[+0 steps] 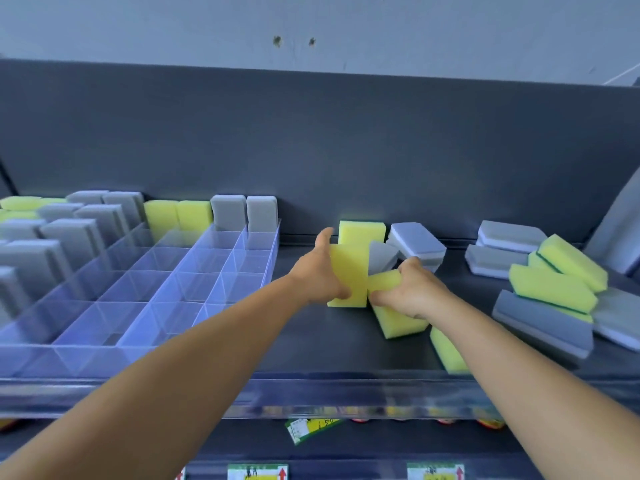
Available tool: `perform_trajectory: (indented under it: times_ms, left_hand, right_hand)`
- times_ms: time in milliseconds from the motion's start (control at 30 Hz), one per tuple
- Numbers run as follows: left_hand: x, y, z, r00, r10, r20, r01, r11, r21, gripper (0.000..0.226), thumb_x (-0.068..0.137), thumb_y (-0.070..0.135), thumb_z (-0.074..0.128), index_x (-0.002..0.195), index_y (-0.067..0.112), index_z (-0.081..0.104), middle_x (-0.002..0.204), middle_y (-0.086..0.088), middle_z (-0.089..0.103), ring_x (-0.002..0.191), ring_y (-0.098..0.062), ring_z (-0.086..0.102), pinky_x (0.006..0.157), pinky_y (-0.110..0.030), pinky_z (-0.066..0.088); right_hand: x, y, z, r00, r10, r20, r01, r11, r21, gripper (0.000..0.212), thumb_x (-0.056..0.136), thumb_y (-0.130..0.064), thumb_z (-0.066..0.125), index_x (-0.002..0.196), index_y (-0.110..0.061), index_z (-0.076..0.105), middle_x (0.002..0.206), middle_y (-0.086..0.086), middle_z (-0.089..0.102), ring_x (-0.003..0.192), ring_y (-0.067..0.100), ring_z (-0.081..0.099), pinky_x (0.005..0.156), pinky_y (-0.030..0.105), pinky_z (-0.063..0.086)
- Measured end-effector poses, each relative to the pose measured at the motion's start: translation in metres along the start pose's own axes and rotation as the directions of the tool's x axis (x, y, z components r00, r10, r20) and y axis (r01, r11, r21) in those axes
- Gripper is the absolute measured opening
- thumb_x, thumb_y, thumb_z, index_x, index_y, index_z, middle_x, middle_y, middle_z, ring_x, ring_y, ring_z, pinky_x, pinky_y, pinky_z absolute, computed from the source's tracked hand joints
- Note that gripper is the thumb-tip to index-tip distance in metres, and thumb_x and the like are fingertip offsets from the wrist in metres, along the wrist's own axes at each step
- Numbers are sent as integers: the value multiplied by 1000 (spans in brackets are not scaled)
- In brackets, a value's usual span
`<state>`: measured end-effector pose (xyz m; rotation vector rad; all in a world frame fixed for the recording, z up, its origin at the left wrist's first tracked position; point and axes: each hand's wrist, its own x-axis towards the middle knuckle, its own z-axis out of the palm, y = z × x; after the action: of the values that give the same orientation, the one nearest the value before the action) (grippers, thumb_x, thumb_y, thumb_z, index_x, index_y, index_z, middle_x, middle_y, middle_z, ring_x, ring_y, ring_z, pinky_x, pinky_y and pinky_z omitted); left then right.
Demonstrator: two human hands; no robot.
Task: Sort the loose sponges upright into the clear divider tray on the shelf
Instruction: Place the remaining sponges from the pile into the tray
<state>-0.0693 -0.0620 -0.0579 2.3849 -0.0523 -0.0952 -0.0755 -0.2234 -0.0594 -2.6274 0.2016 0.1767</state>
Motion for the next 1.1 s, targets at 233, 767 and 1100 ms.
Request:
perform_trajectory:
  times_ms: [233, 767, 1100]
  left_hand:
    - [-9, 3, -35, 969, 194, -153, -187, 981, 57, 50, 84, 21, 66, 127, 25, 42, 105, -4, 54, 84, -22, 58, 67, -34, 53]
    - [-30, -78, -185, 887, 308, -345, -203, 929, 308, 34, 85, 25, 66, 118, 21, 61, 112, 3, 59, 93, -12, 50, 80, -19, 33]
    - [-24, -154, -267, 913, 249, -323, -104, 908, 406, 42, 84, 19, 65, 125, 22, 58, 124, -1, 59, 114, -20, 53, 84, -19, 34]
  right_hand:
    - [-4, -13, -19, 981, -180, -69, 189, 968, 163, 47, 83, -35, 62, 128, -27, 48, 100, 1, 61, 78, 20, 58, 60, 28, 44]
    - [-15, -162, 9, 780, -504, -372, 592, 787, 175, 34, 87, -22, 61, 120, -30, 57, 110, -4, 49, 88, 14, 49, 66, 20, 35]
    - [-4, -258, 59, 747, -552, -370, 647, 733, 212, 33, 84, -16, 63, 115, -26, 60, 110, -3, 52, 85, 16, 54, 75, 27, 42]
